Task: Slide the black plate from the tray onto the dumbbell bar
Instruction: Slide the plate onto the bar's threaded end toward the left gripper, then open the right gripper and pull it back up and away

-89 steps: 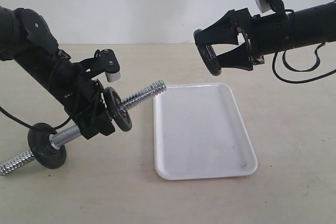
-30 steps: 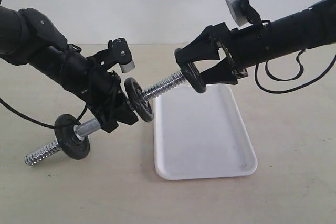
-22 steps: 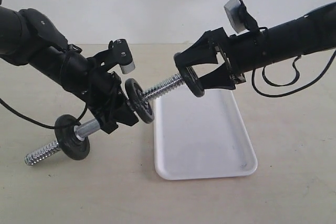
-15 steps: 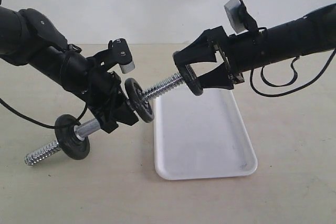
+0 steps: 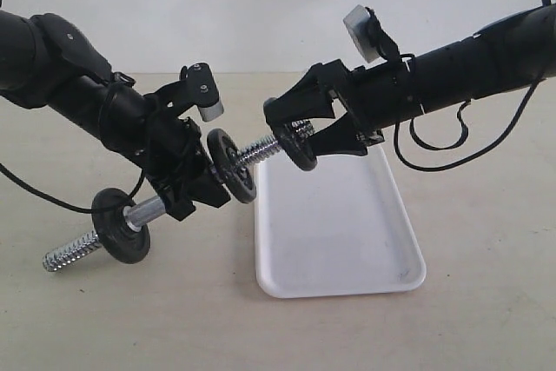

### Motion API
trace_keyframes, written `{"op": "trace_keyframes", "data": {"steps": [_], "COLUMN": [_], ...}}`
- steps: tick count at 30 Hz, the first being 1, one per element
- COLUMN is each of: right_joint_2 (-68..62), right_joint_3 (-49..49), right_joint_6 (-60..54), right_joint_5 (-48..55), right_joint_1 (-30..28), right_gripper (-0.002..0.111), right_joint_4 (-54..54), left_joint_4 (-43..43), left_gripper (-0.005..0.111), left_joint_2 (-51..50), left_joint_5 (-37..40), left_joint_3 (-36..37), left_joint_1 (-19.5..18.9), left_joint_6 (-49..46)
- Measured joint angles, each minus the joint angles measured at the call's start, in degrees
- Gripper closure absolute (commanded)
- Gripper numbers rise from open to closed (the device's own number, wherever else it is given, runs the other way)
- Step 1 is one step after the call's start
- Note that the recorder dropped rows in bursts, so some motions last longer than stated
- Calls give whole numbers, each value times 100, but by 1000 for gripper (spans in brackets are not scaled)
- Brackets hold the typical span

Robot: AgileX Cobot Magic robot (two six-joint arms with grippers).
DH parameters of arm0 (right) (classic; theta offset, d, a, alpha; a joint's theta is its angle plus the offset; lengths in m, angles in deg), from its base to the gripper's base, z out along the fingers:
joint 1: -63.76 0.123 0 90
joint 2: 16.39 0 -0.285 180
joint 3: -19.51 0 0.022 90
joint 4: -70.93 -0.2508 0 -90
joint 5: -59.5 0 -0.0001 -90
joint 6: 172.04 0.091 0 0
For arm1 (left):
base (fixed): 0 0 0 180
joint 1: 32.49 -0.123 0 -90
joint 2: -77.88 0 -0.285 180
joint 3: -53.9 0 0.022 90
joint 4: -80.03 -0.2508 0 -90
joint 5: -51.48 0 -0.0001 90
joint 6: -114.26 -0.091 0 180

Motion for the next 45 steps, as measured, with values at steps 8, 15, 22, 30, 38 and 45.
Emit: {"op": "trace_keyframes", "data": {"steps": [8, 15, 22, 30, 38, 45], "right_joint_2": [0, 11, 213, 313, 508, 713], "right_joint_3": [0, 0, -21, -49, -49, -49], "right_joint_6": [133, -244, -586, -598, -640, -666], "right_joint_5": [-3, 10, 13, 353, 357, 367], "right_joint_1": [13, 13, 13, -60, -345, -867], "right_gripper": [10, 5, 6, 6, 6, 6], "right_joint_4": [-80, -215, -587, -779, -830, -867], "left_joint_4": [0, 17, 39, 93, 83, 49], "left_gripper": [102, 102, 102, 102, 102, 102], "left_joint_2": [0, 0, 0, -47, -47, -47], "left_joint_5": [0, -11, 44, -170, -170, -212], "left_joint_3": [0, 0, 0, 50, 62, 62], "left_joint_1": [0, 0, 11, 35, 22, 22], "left_joint_6": [-23, -23, -114, -77, -77, 83]}}
